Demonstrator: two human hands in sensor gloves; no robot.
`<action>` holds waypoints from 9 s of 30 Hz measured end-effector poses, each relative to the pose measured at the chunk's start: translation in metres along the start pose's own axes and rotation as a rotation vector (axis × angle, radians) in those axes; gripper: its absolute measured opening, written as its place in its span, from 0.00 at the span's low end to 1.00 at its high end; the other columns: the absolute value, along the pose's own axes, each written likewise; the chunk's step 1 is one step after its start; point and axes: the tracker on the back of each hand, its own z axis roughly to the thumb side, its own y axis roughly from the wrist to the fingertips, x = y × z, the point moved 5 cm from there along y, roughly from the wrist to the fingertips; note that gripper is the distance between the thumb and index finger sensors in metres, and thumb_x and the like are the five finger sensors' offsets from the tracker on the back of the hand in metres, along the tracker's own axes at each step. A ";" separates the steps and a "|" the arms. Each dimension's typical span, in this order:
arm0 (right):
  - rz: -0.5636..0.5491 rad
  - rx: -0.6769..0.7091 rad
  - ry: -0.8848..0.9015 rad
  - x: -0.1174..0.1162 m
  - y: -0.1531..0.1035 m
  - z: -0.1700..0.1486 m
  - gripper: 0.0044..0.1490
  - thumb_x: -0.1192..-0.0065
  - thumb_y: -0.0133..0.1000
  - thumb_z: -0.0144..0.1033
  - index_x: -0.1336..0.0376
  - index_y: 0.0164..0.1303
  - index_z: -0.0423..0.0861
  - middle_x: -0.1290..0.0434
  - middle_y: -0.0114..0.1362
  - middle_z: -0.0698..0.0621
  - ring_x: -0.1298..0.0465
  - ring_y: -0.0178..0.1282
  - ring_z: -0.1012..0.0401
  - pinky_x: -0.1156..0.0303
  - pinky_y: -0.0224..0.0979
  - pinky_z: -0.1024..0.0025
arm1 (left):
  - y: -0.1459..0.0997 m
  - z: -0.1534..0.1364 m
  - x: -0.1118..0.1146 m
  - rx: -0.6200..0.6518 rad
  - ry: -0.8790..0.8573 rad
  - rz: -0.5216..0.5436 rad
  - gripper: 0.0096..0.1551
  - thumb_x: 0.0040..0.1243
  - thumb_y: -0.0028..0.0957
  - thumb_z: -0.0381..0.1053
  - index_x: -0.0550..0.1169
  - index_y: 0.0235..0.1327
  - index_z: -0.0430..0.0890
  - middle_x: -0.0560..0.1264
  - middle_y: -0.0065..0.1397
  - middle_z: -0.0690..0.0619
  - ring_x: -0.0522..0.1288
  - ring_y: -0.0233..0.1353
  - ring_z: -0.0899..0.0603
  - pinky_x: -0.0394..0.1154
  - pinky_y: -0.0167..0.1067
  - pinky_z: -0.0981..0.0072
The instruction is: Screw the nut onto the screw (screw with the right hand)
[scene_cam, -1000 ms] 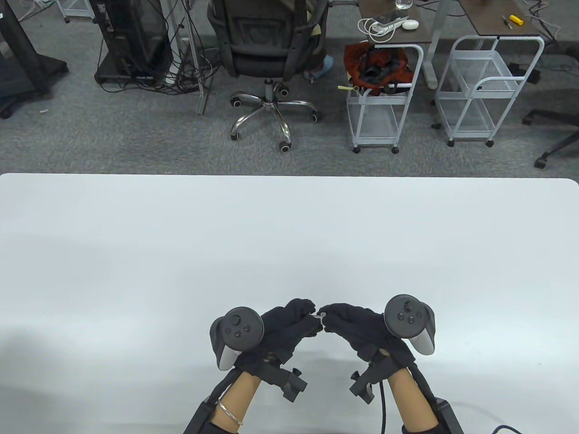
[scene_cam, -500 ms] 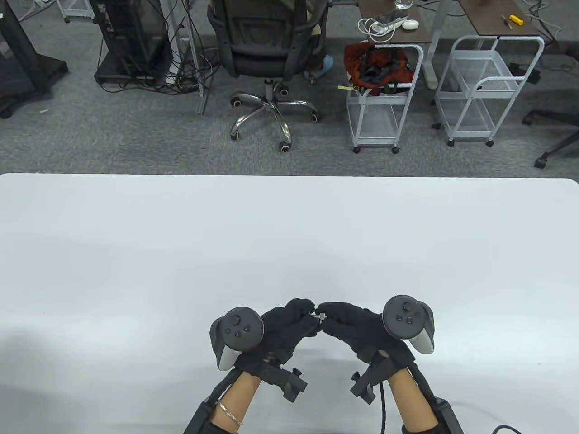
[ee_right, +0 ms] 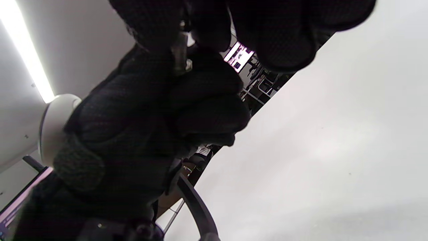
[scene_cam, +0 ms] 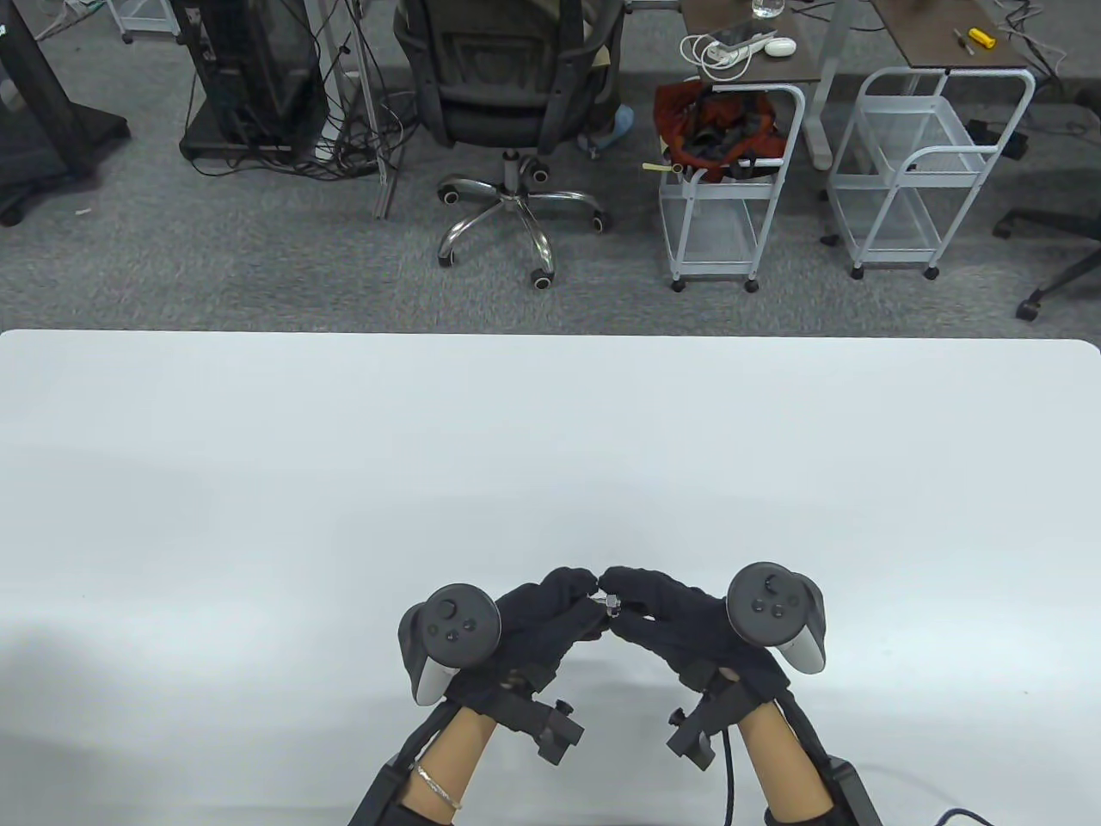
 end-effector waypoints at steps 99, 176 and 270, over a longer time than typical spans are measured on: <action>-0.057 -0.006 -0.055 0.000 -0.002 0.003 0.29 0.46 0.64 0.40 0.30 0.62 0.32 0.27 0.67 0.28 0.21 0.59 0.40 0.32 0.62 0.39 | -0.001 -0.001 -0.002 -0.004 0.010 0.018 0.25 0.60 0.53 0.56 0.80 0.54 0.39 0.93 0.42 0.52 0.91 0.41 0.51 0.85 0.45 0.63; -0.093 -0.063 -0.031 0.006 -0.004 -0.002 0.31 0.46 0.65 0.47 0.31 0.56 0.31 0.23 0.59 0.31 0.18 0.49 0.45 0.29 0.56 0.43 | 0.002 0.006 0.007 0.055 -0.118 -0.098 0.27 0.63 0.51 0.51 0.79 0.59 0.39 0.92 0.47 0.49 0.91 0.45 0.49 0.85 0.48 0.61; -0.197 -0.045 -0.078 0.010 -0.007 0.004 0.29 0.47 0.64 0.46 0.27 0.47 0.33 0.18 0.51 0.34 0.15 0.41 0.48 0.26 0.51 0.46 | -0.003 0.011 -0.003 0.057 0.001 0.037 0.23 0.69 0.44 0.53 0.86 0.50 0.47 0.92 0.46 0.55 0.91 0.44 0.52 0.85 0.47 0.64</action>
